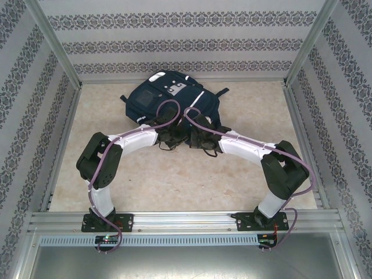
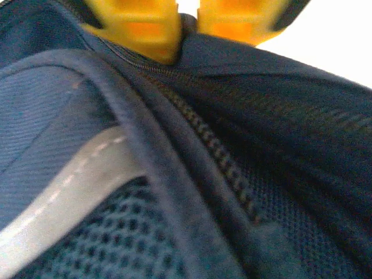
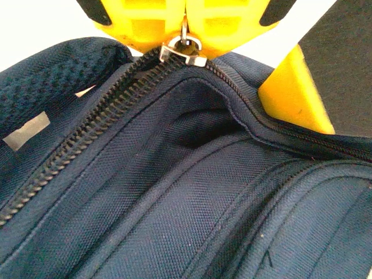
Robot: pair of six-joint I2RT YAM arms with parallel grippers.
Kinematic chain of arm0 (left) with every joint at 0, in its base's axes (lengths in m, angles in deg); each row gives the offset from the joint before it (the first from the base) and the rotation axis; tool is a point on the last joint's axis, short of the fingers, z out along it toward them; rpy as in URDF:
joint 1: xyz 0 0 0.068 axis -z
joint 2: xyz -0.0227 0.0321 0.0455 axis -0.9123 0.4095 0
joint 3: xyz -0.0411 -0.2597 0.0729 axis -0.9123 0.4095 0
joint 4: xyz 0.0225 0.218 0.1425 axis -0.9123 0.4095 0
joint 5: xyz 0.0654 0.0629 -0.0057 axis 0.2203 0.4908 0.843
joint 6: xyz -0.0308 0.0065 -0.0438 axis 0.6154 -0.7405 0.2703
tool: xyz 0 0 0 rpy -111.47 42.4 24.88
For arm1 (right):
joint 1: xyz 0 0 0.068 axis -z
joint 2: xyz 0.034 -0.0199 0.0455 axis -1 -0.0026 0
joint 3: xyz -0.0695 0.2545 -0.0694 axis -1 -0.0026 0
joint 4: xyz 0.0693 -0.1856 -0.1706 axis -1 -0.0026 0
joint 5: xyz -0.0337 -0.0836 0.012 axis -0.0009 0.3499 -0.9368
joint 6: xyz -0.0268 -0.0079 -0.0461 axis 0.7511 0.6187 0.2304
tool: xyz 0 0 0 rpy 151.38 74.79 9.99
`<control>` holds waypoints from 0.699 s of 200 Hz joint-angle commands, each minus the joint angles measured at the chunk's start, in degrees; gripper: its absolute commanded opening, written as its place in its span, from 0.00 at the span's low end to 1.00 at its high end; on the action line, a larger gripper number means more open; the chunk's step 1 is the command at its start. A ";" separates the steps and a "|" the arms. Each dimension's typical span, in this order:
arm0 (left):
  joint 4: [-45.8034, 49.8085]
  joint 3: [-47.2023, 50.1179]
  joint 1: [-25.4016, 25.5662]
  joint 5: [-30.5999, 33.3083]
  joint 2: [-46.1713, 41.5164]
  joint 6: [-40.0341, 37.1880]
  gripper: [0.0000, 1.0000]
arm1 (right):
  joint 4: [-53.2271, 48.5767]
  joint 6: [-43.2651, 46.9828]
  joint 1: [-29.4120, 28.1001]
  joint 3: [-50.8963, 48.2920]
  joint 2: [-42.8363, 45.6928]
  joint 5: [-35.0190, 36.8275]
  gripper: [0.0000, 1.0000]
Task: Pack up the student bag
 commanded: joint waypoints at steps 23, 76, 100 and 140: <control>-1.15 0.60 -2.58 6.67 -0.29 -1.93 0.00 | -1.34 0.35 -0.49 -0.25 3.72 -0.79 0.00; 0.56 7.25 -6.60 9.65 -7.53 -5.20 0.00 | -2.78 1.68 1.85 -1.67 4.91 0.97 0.00; 1.25 12.26 -11.22 9.63 -12.03 -5.75 0.00 | -3.37 3.12 4.71 -3.58 6.45 1.65 0.00; 4.08 17.76 -21.21 8.40 -18.65 -10.42 0.00 | -3.51 4.81 8.65 -6.11 8.51 1.48 0.00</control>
